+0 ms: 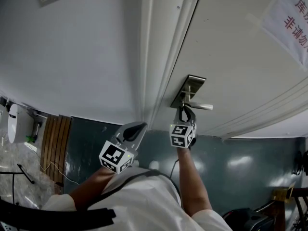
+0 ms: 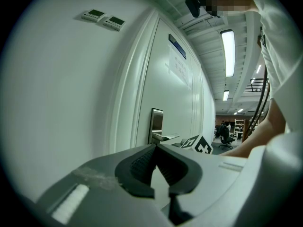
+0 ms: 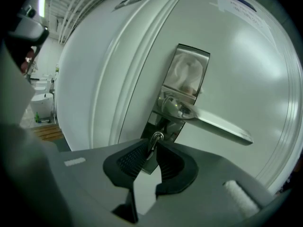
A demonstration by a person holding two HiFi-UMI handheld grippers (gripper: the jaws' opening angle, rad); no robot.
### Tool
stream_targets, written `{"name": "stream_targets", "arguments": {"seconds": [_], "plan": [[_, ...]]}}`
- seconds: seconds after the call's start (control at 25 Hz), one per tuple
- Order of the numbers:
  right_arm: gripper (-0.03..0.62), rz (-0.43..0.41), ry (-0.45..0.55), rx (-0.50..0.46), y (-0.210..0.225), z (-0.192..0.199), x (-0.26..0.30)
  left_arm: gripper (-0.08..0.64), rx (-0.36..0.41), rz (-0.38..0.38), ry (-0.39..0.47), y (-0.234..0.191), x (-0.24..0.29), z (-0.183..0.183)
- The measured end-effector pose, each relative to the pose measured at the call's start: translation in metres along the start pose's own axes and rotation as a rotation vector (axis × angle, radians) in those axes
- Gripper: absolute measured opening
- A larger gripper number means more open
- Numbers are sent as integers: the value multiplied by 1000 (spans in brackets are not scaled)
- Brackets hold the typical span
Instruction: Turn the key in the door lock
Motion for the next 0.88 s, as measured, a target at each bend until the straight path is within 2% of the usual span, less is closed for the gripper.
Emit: {"name": "stream_targets", "arguments": {"seconds": [0.12, 0.52, 0.88], "plan": [[49, 32, -8, -121, -4, -1, 0, 5, -1, -1, 1, 1, 0, 0], [57, 73, -24, -525, -9, 0, 0, 5, 0, 6, 9, 4, -1, 0], [64, 99, -55, -823, -12, 2, 1, 5, -2, 16, 14, 10, -1, 1]]}}
Point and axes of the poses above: the fingertips, and each gripper's own axes: x forward along the fingers, y to its right, z out of its underside, the point moved 10 cm from there along -x, backward along the fingers, and after that the axes turned 10 degrees about -y, right-handed, at the moved point
